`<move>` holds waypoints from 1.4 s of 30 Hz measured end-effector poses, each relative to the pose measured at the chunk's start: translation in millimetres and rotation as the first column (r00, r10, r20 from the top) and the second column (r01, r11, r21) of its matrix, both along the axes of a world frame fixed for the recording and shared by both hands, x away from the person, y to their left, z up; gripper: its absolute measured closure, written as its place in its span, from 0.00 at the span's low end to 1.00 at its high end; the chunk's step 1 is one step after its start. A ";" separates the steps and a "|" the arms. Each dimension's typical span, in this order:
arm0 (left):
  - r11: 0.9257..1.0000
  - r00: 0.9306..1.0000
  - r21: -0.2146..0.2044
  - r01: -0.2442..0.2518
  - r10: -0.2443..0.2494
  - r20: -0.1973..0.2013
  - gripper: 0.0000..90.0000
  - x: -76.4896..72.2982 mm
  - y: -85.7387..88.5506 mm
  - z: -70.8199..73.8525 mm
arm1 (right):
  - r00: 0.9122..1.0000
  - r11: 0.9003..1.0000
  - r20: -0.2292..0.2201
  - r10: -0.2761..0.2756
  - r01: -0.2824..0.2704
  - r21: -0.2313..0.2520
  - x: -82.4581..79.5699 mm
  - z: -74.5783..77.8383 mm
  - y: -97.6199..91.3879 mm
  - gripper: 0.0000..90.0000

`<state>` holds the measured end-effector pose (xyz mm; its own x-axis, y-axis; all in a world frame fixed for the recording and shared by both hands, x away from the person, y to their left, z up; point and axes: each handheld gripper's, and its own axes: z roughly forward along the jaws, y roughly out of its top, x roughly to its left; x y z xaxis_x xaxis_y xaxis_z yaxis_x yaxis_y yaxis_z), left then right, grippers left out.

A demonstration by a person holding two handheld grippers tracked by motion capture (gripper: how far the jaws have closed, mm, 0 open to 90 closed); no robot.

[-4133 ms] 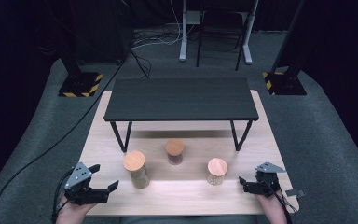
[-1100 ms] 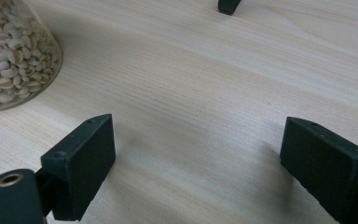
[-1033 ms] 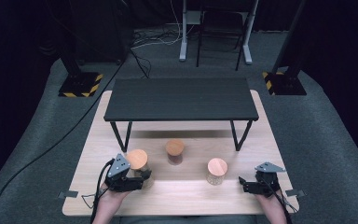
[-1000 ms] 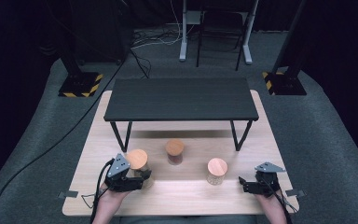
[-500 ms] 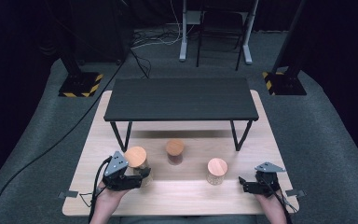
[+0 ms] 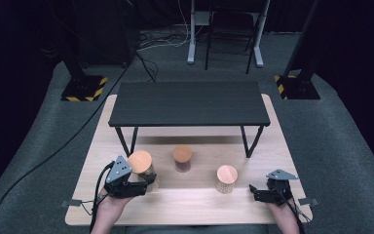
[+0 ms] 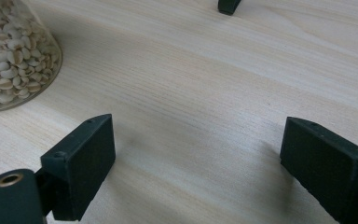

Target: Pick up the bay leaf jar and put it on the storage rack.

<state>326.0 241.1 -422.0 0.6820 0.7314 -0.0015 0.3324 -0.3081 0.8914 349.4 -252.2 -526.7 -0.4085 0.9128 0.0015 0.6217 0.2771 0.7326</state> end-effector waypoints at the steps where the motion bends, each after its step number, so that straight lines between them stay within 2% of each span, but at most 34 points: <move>1: 1.000 1.000 0.000 0.000 0.000 0.000 0.28 0.0 0.0 0.0 | 1.000 1.000 0.000 0.000 0.000 0.000 0.0 0.0 0.0 0.10; 32: 1.000 1.000 0.010 -0.010 0.010 0.022 0.28 7.0 -3.4 39.1 | 1.000 1.000 0.000 0.001 -0.001 0.000 0.0 0.0 -0.1 0.11; 42: 1.000 0.999 0.012 -0.009 0.008 0.038 0.28 12.2 -4.4 59.5 | 1.000 1.000 0.000 0.001 -0.001 0.000 0.0 0.0 -0.1 0.11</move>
<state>338.2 236.7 -362.5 0.6752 0.7369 0.0331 0.3009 -0.3160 0.8998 349.4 -252.2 -526.7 -0.4089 0.9126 0.0014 0.6219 0.2776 0.7322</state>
